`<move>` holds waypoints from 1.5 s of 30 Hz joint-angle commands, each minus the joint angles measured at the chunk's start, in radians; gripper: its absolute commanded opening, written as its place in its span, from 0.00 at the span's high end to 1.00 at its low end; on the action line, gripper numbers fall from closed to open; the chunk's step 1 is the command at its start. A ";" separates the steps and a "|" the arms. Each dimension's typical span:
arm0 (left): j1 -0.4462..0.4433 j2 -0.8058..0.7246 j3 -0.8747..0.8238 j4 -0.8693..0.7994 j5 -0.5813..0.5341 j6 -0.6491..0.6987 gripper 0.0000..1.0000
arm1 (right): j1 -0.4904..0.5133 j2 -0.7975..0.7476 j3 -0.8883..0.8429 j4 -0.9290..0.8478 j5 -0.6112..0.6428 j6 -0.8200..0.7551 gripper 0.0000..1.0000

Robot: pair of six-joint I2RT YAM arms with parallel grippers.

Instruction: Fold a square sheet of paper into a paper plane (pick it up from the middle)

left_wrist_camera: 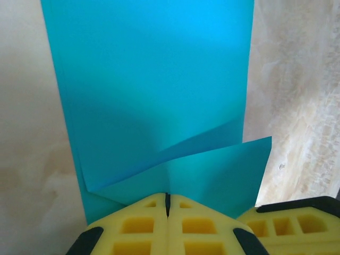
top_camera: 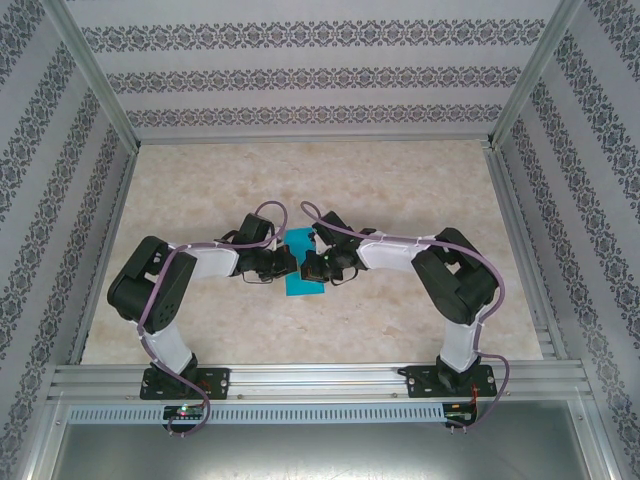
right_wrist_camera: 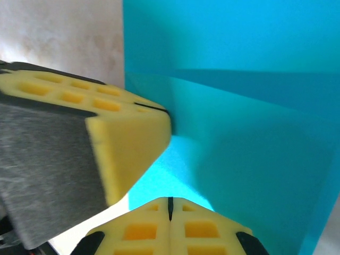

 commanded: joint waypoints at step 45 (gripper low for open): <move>-0.004 0.070 0.044 -0.121 -0.073 0.000 1.00 | -0.043 0.037 -0.041 -0.022 0.005 0.010 1.00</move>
